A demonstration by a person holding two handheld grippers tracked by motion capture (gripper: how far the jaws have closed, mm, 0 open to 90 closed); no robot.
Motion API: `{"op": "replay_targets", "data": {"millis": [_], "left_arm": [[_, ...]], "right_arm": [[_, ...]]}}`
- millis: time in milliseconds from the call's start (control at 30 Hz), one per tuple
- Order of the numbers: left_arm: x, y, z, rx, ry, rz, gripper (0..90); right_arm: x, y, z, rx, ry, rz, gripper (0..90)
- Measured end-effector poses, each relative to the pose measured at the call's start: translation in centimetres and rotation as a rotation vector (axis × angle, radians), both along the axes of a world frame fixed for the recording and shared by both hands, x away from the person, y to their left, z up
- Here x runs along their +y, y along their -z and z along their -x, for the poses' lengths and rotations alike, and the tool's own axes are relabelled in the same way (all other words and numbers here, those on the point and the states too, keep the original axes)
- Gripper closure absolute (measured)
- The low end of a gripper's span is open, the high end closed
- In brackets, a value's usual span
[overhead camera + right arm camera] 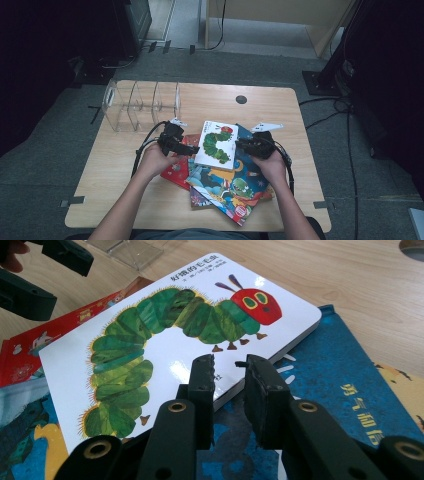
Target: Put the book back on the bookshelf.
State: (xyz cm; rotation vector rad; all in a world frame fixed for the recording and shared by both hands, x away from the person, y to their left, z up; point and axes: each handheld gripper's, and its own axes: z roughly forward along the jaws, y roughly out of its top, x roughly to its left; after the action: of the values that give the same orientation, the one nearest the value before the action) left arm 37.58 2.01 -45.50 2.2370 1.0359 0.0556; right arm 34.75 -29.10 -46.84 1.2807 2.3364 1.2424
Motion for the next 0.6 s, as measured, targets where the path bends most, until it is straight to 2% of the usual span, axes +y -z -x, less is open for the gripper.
{"op": "replay_targets", "data": {"millis": [333,467,600], "left_arm": [[-1.3,0.4,-0.2,0.01,0.027,-0.01,15.0],[-1.9,0.5,-0.2,0.019,0.03,0.003,15.1],[-2.4,0.7,-0.2,0.024,0.045,-0.007,15.0]], "right_arm": [[0.2,0.1,0.0,0.006,-0.006,-0.01,79.6],[0.8,0.2,-0.1,0.013,-0.034,0.001,81.4],[1.0,0.4,-0.1,0.027,-0.042,0.01,81.7]]}}
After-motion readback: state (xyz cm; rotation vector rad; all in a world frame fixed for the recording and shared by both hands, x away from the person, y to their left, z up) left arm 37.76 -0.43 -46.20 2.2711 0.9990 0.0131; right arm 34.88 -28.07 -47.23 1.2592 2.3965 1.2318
